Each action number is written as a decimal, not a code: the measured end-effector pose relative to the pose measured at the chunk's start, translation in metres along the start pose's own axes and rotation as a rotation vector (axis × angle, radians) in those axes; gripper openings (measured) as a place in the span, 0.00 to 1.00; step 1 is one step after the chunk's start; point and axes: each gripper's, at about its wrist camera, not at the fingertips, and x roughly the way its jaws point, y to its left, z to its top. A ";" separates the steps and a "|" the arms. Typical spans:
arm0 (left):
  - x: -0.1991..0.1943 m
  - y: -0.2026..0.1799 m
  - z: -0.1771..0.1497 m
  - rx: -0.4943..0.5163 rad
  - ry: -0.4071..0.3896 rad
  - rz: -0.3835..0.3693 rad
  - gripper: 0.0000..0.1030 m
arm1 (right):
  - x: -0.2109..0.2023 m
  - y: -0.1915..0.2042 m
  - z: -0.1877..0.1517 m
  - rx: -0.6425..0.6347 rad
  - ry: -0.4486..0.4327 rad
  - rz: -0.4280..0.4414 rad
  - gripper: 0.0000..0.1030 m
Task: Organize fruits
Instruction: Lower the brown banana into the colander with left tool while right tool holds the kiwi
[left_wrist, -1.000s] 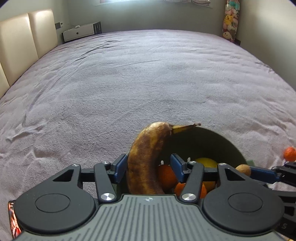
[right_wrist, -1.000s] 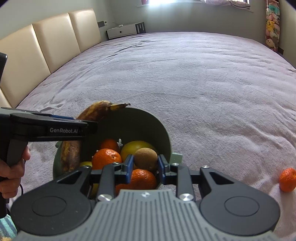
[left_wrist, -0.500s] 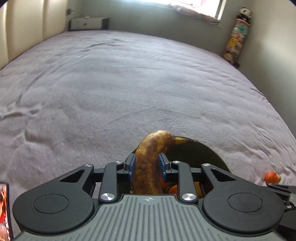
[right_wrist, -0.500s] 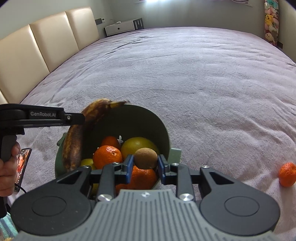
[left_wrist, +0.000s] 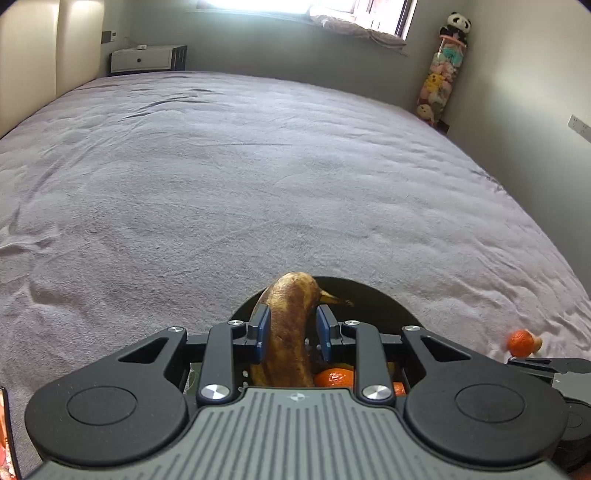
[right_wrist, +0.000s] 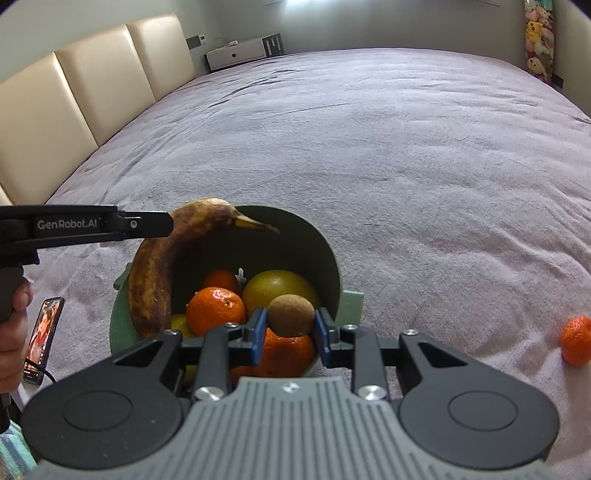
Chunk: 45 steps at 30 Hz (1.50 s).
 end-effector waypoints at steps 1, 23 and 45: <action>0.001 -0.001 0.000 0.010 0.010 0.021 0.29 | 0.000 0.000 0.000 0.001 -0.001 0.000 0.24; 0.023 0.004 -0.021 0.017 0.176 0.123 0.40 | -0.003 -0.005 0.001 -0.001 -0.001 0.017 0.25; 0.017 -0.014 -0.024 0.231 0.139 0.195 0.38 | -0.002 -0.005 0.002 -0.001 0.029 0.065 0.24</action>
